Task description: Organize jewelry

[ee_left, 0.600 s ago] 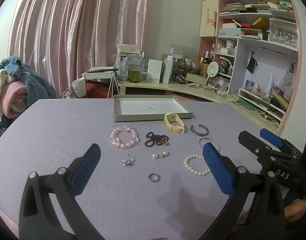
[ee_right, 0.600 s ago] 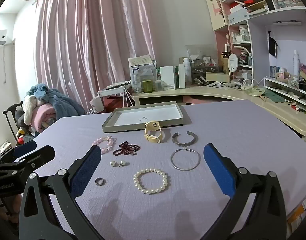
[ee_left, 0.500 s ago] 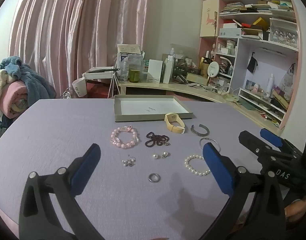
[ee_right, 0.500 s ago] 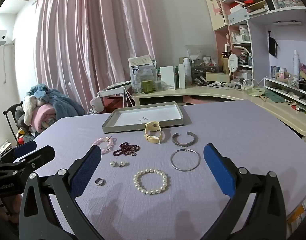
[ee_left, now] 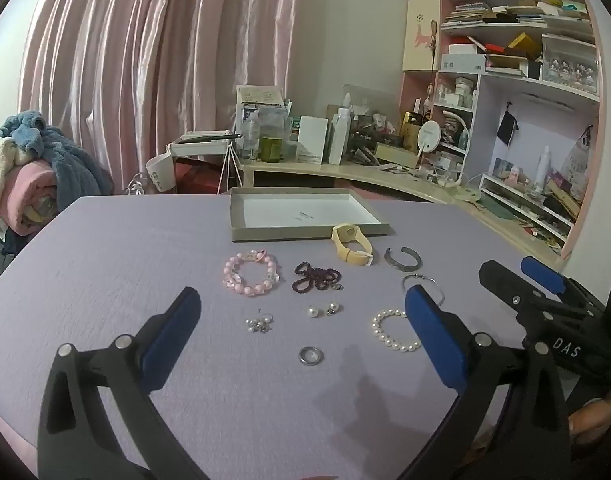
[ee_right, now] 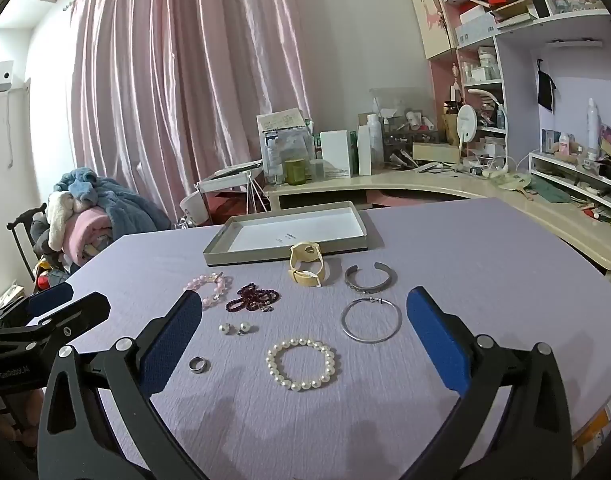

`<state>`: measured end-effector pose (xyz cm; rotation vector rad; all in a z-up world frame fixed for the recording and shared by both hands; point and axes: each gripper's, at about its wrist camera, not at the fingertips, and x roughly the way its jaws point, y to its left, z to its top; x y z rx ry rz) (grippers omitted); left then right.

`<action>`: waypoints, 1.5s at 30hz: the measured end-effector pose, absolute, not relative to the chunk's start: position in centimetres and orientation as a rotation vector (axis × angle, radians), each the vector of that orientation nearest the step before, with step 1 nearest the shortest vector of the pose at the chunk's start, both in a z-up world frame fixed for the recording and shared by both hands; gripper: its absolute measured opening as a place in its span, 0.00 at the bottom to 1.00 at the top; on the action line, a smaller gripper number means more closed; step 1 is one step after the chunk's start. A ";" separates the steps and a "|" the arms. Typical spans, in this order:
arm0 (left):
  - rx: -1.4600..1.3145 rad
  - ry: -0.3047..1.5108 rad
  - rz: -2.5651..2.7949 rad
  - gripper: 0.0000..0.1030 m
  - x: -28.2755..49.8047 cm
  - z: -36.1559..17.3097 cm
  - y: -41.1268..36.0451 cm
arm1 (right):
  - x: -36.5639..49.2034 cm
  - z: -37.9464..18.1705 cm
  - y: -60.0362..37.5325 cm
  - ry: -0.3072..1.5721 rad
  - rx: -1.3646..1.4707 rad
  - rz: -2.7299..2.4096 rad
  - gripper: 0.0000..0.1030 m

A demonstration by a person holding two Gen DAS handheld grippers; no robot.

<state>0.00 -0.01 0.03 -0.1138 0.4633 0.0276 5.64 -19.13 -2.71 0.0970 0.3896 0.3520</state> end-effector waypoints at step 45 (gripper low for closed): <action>-0.116 0.473 0.031 0.98 0.9 -0.7 1.2 | 5.6 -2.2 -19.5 0.393 0.099 0.350 0.99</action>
